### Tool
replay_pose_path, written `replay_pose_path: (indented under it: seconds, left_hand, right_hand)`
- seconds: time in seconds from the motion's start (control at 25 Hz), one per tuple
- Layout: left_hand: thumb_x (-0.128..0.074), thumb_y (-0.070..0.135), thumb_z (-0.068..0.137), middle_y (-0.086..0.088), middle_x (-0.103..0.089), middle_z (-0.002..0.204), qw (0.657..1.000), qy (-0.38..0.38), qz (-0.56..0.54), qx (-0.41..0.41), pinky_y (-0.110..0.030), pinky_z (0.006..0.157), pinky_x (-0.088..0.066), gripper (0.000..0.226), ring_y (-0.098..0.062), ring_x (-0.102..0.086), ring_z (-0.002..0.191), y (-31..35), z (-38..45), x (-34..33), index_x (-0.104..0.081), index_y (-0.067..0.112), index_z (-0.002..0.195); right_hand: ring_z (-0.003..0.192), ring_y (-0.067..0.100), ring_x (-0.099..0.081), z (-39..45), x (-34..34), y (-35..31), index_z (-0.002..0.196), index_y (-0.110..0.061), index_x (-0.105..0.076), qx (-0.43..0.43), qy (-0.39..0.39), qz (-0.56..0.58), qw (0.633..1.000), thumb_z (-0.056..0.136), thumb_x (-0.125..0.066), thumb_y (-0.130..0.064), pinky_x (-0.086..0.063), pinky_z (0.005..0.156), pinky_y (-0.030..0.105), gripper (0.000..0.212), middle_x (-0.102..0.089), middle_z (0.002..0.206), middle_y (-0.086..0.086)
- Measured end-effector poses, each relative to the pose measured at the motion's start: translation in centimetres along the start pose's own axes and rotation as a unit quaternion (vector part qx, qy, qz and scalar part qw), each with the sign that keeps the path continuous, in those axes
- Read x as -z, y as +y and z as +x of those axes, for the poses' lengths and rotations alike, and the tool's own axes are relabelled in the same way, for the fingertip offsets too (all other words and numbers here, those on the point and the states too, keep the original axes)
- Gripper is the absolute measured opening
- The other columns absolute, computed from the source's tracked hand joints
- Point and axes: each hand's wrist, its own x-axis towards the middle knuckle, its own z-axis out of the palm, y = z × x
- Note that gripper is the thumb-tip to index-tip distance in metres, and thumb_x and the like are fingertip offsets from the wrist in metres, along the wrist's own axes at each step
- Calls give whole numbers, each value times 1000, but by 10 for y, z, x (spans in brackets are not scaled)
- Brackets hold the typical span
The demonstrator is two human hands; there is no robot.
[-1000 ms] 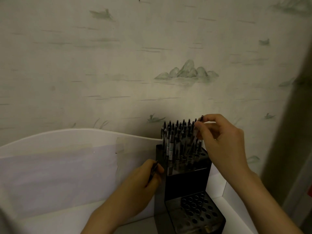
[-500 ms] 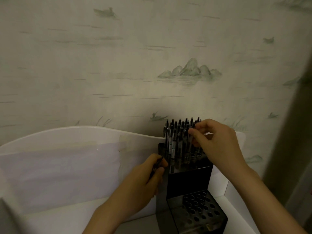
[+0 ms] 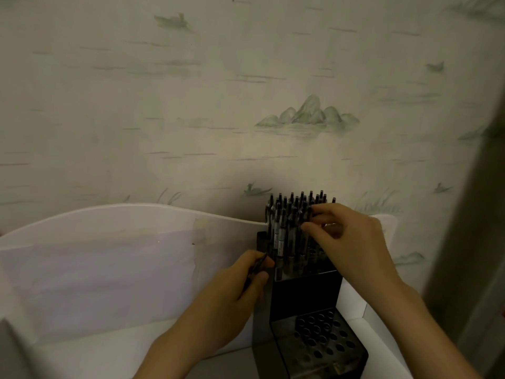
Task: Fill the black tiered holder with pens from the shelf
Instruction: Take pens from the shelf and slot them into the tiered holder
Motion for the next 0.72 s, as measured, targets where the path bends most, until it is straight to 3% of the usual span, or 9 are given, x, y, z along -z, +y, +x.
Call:
replay_pose_path:
  seconds: [0.12, 0.24, 0.44, 0.6, 0.72]
  left_hand:
    - [-43, 34, 100, 26, -60, 80, 1000, -7, 20, -6, -15, 60, -44, 15, 2, -56, 67, 0, -1, -2, -51, 40, 111]
    - [-43, 33, 100, 16, -62, 80, 999, -26, 20, -11, -18, 60, -44, 12, -2, -57, 68, -1, 2, -6, -50, 40, 107]
    - [-46, 31, 100, 18, -63, 86, 998, -58, -7, -22, -9, 64, -43, 15, 2, -60, 75, 0, 3, -13, -47, 41, 111]
    - [-44, 37, 99, 15, -63, 83, 997, -69, -12, -31, -12, 58, -43, 14, 0, -58, 67, -1, 4, -14, -46, 44, 112]
    - [-43, 42, 99, 8, -62, 73, 997, -73, -24, -21, -26, 55, -45, 10, -3, -54, 58, -2, 4, -14, -49, 44, 107]
  right_hand:
    - [74, -4, -64, -28, -2, -5, 100, -29, -72, 38, 27, 24, 999, 77, -76, -36, -47, 66, 4, 25, -67, 76, -23]
    - [77, 1, -65, -51, -12, -9, 96, -37, -72, 21, -80, 76, 994, 75, -70, -48, -50, 66, 10, 24, -68, 83, -22]
    - [80, 9, -66, -54, -18, -2, 94, -38, -75, -10, -170, 135, 976, 82, -74, -26, -55, 70, 23, 17, -67, 90, -16]
    - [79, 11, -70, -51, -11, -1, 86, -33, -76, -43, -173, 200, 963, 82, -74, -20, -57, 71, 25, 15, -72, 87, -8]
    - [79, 15, -73, -39, 1, -2, 86, -25, -75, -79, -117, 275, 951, 85, -70, -9, -57, 70, 24, 17, -76, 86, -1]
